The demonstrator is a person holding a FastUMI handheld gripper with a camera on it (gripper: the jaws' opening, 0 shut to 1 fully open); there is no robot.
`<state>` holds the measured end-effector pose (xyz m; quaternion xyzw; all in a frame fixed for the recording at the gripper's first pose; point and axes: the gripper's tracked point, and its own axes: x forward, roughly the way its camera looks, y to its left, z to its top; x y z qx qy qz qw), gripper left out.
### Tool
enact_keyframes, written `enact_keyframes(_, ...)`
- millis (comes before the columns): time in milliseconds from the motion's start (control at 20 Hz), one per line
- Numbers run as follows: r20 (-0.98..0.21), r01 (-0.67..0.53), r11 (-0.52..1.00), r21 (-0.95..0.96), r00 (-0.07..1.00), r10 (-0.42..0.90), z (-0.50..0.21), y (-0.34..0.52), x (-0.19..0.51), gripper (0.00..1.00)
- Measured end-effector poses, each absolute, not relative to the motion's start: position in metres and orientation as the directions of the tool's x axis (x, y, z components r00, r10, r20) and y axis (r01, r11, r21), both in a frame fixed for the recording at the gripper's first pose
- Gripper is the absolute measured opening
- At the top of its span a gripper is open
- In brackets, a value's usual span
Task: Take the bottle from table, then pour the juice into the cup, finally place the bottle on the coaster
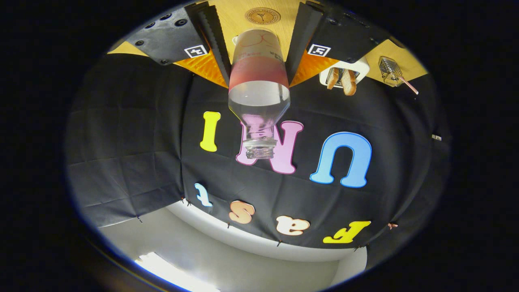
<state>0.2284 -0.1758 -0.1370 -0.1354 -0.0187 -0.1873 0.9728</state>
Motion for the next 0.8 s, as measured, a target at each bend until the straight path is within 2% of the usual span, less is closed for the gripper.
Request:
enact_keyframes(300, 0.007, 0.434, 0.856, -0.281, 0.893, -0.451, -0.215, -0.201, 0.253, 0.75)
enact_keyframes(500, -0.103, 0.425, 0.865, -0.268, 0.880, -0.465, -0.277, -0.213, 0.251, 0.75)
enact_keyframes(800, -0.149, 0.440, 0.861, -0.255, 0.862, -0.484, -0.310, -0.230, 0.253, 0.75)
